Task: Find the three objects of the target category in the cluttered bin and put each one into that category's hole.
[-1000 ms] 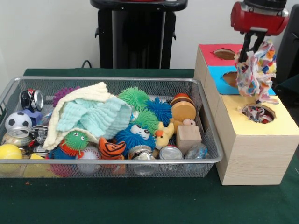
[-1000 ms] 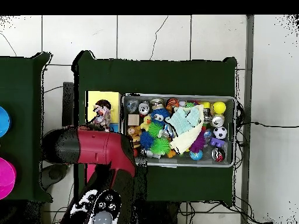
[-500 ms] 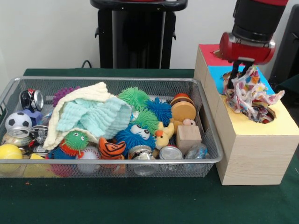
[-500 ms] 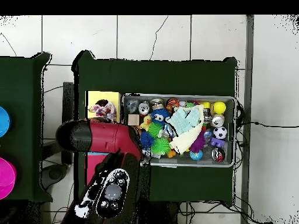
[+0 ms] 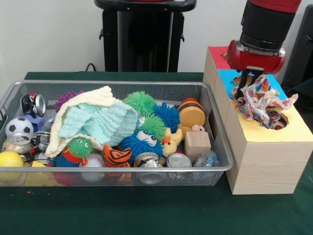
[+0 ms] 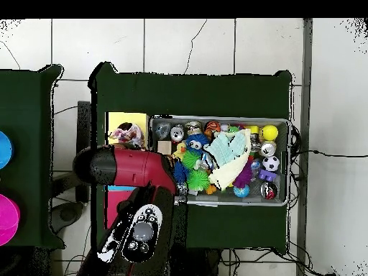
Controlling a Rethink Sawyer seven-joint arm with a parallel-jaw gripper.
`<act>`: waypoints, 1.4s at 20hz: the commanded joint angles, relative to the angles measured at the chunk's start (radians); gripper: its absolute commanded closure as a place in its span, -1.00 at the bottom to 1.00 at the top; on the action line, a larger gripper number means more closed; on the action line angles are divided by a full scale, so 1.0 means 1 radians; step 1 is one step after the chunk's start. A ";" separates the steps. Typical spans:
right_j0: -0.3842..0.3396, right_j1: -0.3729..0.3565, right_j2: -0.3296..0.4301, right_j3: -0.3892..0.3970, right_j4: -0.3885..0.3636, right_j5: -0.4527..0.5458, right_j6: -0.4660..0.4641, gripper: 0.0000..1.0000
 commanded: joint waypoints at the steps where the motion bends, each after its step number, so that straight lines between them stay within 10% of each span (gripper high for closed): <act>1: -0.018 0.050 0.099 -0.113 0.047 -0.022 0.206 1.00; 28: -0.020 0.113 0.080 -0.092 0.060 -0.105 0.249 1.00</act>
